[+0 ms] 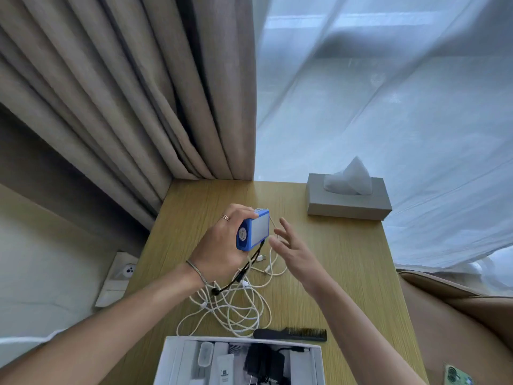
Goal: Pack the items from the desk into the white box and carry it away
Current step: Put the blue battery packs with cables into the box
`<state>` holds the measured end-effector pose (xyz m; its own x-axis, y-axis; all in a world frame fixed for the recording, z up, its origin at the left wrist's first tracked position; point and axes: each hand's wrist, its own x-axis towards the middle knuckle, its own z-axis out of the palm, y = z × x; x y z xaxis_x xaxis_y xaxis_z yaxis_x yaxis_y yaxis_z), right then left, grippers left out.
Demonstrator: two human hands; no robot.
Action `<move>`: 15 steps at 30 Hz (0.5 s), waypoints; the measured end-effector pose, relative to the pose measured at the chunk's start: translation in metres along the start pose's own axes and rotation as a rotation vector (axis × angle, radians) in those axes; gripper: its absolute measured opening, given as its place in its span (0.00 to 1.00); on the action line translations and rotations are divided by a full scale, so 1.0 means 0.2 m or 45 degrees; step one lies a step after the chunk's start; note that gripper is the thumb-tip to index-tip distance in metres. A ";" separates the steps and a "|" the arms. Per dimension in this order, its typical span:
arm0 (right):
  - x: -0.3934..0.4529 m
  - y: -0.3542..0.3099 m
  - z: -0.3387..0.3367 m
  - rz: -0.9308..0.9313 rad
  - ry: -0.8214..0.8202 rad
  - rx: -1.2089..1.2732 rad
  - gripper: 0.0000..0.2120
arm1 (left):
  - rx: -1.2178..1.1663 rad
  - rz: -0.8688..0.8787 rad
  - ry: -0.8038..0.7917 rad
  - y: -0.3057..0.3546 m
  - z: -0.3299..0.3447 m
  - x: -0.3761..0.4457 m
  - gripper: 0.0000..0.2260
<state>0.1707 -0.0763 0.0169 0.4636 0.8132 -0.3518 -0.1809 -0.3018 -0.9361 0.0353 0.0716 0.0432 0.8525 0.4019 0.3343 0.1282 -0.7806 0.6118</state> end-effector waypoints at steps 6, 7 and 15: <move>-0.01 -0.11 0.13 -0.041 -0.148 0.312 0.16 | -0.381 -0.212 0.209 0.11 -0.13 -0.09 0.30; -0.02 -0.12 0.14 -0.031 -0.137 0.326 0.14 | -0.444 -0.269 0.219 0.12 -0.15 -0.11 0.30; -0.06 -0.21 0.25 -0.178 0.166 -0.032 0.09 | -0.899 -0.597 0.046 0.06 -0.29 -0.19 0.31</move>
<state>0.1299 -0.0496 0.0613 0.5914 0.7772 -0.2151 -0.0862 -0.2043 -0.9751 -0.0252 0.0747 0.0799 0.7717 0.6340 -0.0503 0.1074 -0.0519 0.9929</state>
